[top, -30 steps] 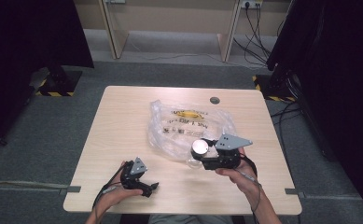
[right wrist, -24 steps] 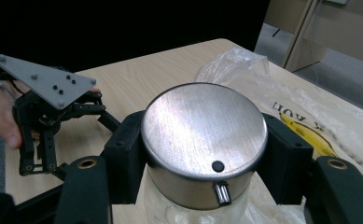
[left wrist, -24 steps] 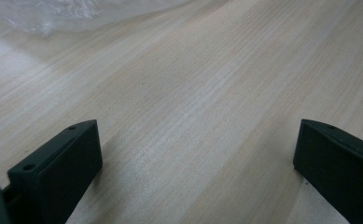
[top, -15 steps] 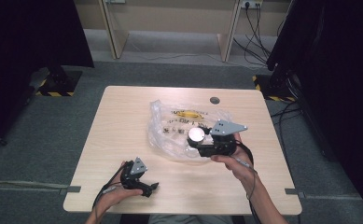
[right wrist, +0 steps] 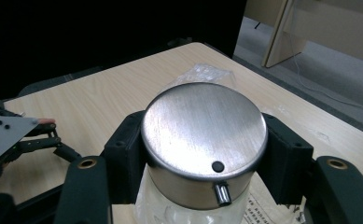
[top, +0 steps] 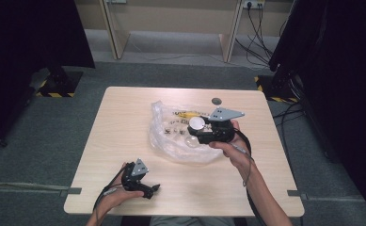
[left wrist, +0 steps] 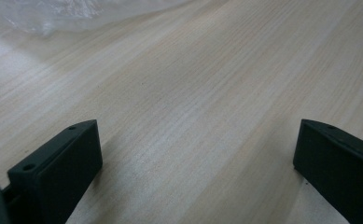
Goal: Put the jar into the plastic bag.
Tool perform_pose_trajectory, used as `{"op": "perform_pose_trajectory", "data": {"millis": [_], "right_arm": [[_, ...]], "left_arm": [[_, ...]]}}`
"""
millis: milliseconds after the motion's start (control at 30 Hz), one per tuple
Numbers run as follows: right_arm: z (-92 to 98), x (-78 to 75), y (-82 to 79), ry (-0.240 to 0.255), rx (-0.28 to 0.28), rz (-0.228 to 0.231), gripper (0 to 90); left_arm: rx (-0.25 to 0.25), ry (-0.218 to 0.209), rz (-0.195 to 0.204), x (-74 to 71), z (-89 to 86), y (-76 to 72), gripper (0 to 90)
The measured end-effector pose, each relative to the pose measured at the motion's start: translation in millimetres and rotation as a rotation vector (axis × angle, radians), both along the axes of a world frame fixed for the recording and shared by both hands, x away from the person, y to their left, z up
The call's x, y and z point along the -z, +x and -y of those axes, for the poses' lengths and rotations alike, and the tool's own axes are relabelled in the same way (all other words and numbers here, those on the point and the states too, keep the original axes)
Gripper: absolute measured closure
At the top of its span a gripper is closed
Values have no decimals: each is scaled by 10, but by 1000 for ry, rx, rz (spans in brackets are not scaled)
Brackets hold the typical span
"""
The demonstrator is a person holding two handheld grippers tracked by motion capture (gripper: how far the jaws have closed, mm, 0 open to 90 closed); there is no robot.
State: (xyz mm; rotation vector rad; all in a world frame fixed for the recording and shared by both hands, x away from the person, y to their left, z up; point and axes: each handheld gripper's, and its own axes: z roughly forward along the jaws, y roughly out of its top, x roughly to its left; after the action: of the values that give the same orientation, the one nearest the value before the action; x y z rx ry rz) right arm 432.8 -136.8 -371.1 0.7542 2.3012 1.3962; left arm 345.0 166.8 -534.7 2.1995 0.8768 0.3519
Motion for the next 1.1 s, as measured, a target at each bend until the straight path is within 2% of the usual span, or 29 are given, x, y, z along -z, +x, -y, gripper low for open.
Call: {"op": "perform_pose_trajectory", "data": {"millis": [233,500,833,1100], "right_arm": [[-28,-30,159,3,35,-9,401],[-42,25,352,-6,83,-26,402],[-72,167,582,-30,146,-46,402],[-105,368,759,-43,196,-70,402]], "left_arm": [[-1,-1,1,1,1,0,4],[-1,-1,1,2,1,0,5],[-1,-1,1,2,1,0,5],[-1,-1,1,2,1,0,5]]}}
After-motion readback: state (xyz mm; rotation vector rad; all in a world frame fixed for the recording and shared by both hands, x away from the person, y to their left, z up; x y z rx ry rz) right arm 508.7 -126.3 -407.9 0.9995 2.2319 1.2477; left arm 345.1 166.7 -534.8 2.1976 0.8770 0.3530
